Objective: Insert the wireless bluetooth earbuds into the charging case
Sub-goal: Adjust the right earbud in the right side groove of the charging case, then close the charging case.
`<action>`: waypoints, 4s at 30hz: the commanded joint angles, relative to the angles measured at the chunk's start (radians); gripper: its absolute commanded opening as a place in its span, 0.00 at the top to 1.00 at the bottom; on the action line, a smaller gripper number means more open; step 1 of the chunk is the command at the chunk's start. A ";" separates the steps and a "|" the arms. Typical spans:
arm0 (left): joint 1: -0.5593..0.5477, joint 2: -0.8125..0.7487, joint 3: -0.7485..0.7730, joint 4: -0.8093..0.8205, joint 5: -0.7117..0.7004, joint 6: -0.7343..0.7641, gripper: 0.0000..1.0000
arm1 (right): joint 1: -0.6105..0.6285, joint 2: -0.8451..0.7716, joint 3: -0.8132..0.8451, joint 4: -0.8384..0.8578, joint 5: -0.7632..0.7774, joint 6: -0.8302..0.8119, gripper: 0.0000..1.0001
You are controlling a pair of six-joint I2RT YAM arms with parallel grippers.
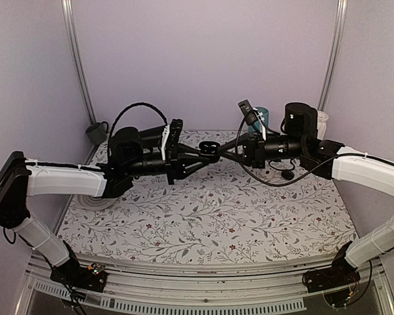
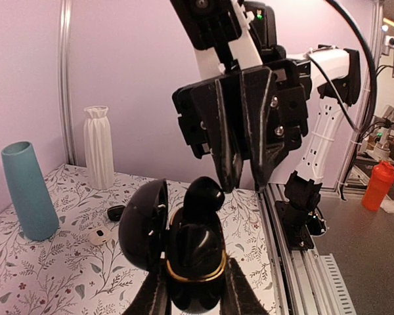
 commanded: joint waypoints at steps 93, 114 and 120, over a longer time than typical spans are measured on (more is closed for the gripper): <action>-0.020 -0.028 0.019 -0.058 -0.020 0.093 1.00 | 0.056 -0.086 0.038 -0.106 0.323 -0.070 0.72; -0.025 -0.075 0.007 -0.055 0.041 0.150 1.00 | 0.006 0.105 0.118 -0.067 0.226 0.107 0.60; -0.024 -0.067 0.007 -0.041 0.033 0.116 1.00 | 0.007 0.116 0.106 0.007 0.123 0.102 0.60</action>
